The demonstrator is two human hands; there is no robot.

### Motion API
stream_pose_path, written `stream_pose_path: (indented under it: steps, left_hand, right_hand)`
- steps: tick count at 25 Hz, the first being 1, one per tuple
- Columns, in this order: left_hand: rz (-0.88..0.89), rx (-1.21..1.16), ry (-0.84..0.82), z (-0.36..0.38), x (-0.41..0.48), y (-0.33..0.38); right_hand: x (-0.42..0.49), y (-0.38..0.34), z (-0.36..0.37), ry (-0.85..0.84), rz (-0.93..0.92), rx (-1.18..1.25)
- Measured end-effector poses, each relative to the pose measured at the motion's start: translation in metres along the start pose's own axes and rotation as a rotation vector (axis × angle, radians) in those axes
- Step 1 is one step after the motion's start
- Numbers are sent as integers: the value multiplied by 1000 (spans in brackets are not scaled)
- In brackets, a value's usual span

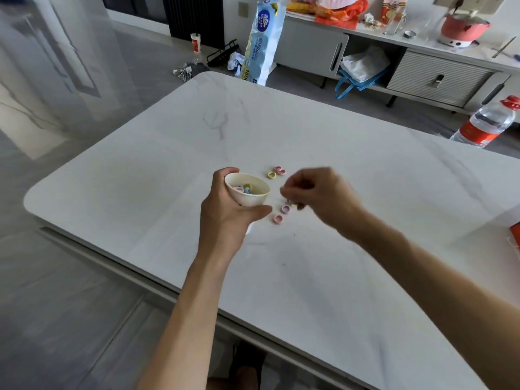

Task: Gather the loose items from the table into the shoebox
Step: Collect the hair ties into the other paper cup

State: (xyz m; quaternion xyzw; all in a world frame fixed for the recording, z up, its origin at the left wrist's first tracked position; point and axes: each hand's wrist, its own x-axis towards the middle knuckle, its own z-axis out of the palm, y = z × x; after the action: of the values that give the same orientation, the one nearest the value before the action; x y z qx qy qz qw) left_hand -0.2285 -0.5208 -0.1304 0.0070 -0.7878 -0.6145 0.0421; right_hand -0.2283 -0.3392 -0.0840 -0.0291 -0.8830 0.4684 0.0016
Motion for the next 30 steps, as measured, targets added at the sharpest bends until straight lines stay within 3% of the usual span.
stream_pose_path:
  steps: [2,7,15,18,20,23,25,30]
  left_hand:
    - [-1,-7,-26,3,-1,3]
    - [36,-19,-63,8,-5,10]
    - [70,-42,-10,8,-4,13]
    - [62,-7,28,6,-2,12]
    - [43,13,83,4,-1,8]
    - [32,4,151,2,1,6]
    - [26,-5,159,2,1,4]
    - [14,-6,144,3,2,1]
  right_hand:
    - [14,-27,-3,-46,-57,84]
    - [26,-54,14,-234,-206,-258]
    - [30,-43,-5,-161,-191,-107]
    - [38,-24,-11,-43,-128,-13]
    - [40,0,-9,-14,-36,-167]
    - [28,40,8,-229,99,-478]
    - [22,57,23,-248,83,-470]
    - [25,68,39,-77,-102,-424]
